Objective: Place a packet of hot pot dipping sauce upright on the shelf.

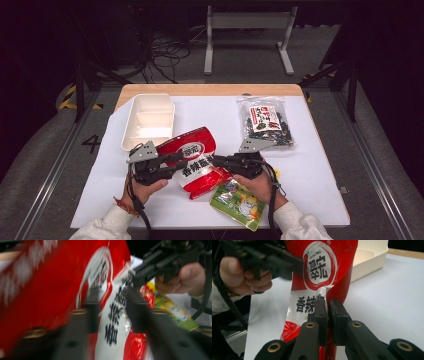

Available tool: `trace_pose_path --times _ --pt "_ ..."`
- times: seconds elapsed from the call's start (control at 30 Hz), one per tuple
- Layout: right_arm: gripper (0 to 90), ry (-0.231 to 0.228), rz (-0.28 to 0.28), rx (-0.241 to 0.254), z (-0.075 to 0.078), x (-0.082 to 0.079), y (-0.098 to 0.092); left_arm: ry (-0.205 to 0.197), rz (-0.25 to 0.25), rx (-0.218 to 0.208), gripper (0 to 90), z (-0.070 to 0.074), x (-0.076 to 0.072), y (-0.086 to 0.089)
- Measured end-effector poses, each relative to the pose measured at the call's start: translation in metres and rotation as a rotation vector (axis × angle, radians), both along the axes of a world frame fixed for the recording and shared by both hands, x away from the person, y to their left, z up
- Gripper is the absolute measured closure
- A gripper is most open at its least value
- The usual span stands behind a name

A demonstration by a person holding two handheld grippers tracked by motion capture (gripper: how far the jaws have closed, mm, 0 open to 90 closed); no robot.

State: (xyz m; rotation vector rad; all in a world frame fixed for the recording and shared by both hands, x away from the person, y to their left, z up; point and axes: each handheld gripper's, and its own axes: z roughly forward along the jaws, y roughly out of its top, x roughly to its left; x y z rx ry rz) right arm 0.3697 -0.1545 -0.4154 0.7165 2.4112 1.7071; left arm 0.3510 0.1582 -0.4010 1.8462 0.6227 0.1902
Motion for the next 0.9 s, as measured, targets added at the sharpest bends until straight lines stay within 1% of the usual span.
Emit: trace_pose_path --times 0.03,0.07,0.13,0.17,0.2,0.23,0.27,0.3,0.33,0.37,0.4,0.43,0.47,0.5,0.57,0.6,0.63,0.7,0.77,0.83,0.87,0.9 --pt "84.2 -0.009 0.000 -0.002 0.002 -0.002 0.002 -0.012 -0.009 -0.011 87.3 0.002 0.000 0.000" --pt "84.1 -0.015 0.000 -0.002 0.003 -0.004 0.003 -0.015 -0.011 -0.019 90.0 0.004 -0.001 0.000" --pt "84.0 -0.039 0.003 -0.012 0.005 -0.009 0.007 -0.032 -0.028 -0.007 90.0 0.007 -0.001 -0.002" --pt "83.8 -0.048 0.007 -0.018 0.006 -0.010 0.009 -0.053 -0.035 -0.009 90.0 0.009 -0.001 -0.002" --pt "83.9 -0.049 0.005 -0.021 0.006 -0.011 0.010 -0.067 -0.036 -0.002 90.0 0.013 -0.003 -0.003" --pt "84.5 -0.063 0.000 -0.030 0.007 -0.013 0.010 -0.084 -0.020 -0.001 90.0 0.016 -0.006 -0.002" --pt "84.6 -0.076 -0.016 -0.040 0.008 -0.014 0.009 -0.093 -0.023 -0.006 90.0 0.019 -0.007 0.000" --pt "84.8 -0.066 -0.026 -0.034 0.007 -0.013 0.008 -0.092 -0.025 -0.010 90.0 0.020 -0.009 0.003" --pt "84.9 -0.052 -0.023 -0.027 0.006 -0.011 0.007 -0.092 -0.025 -0.010 90.0 0.020 -0.009 0.003" --pt "85.0 -0.042 -0.047 -0.027 0.004 -0.010 0.005 -0.113 -0.018 -0.003 90.0 0.022 -0.013 0.007" --pt "85.0 -0.028 -0.058 -0.019 0.003 -0.009 0.003 -0.135 -0.001 0.021 89.9 0.023 -0.019 0.013" --pt "85.0 -0.028 -0.058 -0.019 0.003 -0.009 0.003 -0.135 -0.001 0.021 88.5 0.023 -0.019 0.013" --pt "85.1 -0.019 -0.057 -0.010 0.001 -0.008 0.002 -0.151 0.008 0.055 88.5 0.021 -0.023 0.018" --pt "85.1 -0.011 -0.063 -0.002 -0.001 -0.007 0.000 -0.151 0.015 0.054 85.5 0.020 -0.025 0.020" --pt "85.1 0.001 -0.073 0.009 -0.003 -0.006 -0.001 -0.143 0.026 0.077 83.0 0.016 -0.026 0.026" --pt "85.1 0.000 -0.076 0.008 -0.003 -0.006 -0.001 -0.131 0.037 0.083 80.9 0.013 -0.026 0.029" --pt "85.2 -0.006 -0.080 0.008 -0.003 -0.006 -0.001 -0.125 0.052 0.085 77.0 0.011 -0.026 0.031" --pt "85.2 -0.018 -0.081 0.007 -0.001 -0.007 -0.001 -0.126 0.078 0.103 72.3 0.009 -0.026 0.036" --pt "85.2 -0.026 -0.088 0.008 0.001 -0.008 -0.002 -0.120 0.113 0.110 64.2 0.007 -0.027 0.040" --pt "85.3 -0.031 -0.093 0.017 0.002 -0.008 -0.004 -0.096 0.114 0.088 60.8 0.004 -0.027 0.046" --pt "85.4 -0.028 -0.099 0.026 0.002 -0.008 -0.006 -0.079 0.122 0.083 56.7 0.002 -0.027 0.047" --pt "85.4 -0.026 -0.104 0.033 0.002 -0.008 -0.007 -0.057 0.114 0.075 52.3 0.000 -0.026 0.048"
